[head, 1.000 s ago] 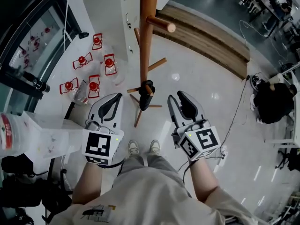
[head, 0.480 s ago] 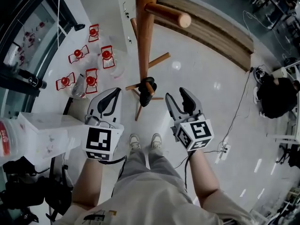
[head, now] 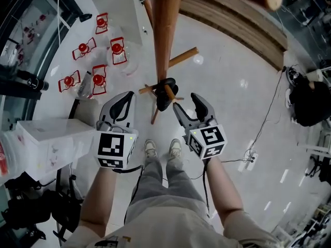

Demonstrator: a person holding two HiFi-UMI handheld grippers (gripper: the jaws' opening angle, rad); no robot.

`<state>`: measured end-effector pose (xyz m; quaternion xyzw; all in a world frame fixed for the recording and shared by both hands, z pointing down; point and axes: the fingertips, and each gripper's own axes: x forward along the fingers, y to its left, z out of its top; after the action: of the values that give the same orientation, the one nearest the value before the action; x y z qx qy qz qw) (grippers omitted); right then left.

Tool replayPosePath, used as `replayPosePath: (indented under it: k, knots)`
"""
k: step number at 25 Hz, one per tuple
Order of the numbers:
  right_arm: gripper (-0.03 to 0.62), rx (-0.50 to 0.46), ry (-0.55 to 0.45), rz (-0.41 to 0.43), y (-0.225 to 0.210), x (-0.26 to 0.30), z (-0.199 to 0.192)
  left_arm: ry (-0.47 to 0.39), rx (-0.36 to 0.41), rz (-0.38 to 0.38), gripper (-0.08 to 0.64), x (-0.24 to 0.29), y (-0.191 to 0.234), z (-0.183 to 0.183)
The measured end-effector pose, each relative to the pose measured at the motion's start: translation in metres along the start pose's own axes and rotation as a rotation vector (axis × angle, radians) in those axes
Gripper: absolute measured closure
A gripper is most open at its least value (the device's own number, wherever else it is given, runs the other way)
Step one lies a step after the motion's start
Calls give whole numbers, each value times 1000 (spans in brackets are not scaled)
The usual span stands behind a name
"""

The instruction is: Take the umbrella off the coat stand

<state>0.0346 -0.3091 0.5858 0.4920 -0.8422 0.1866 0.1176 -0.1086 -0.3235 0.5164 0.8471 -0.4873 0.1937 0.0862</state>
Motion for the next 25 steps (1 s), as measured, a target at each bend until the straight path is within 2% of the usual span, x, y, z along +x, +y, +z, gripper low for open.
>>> replayPosePath:
  k: [4,10,15,20,25]
  knots:
    - [328,-5,25,22,3,21,-26,18,-15,-10,551,9,2,-26]
    - [304,45,59,61,5,58,-64,54,-48,-27,552,29,-3,-55]
    - [285,41,72,37,4,83,-88,80,-77,-42,551,34,-5,-78]
    - [285,33,83,-5,4,100,-96,81,-96,-32,552,34,0,-98]
    - [287,-16,95,-54,2,109,-104,104,-113,-23,552,32,7,-121]
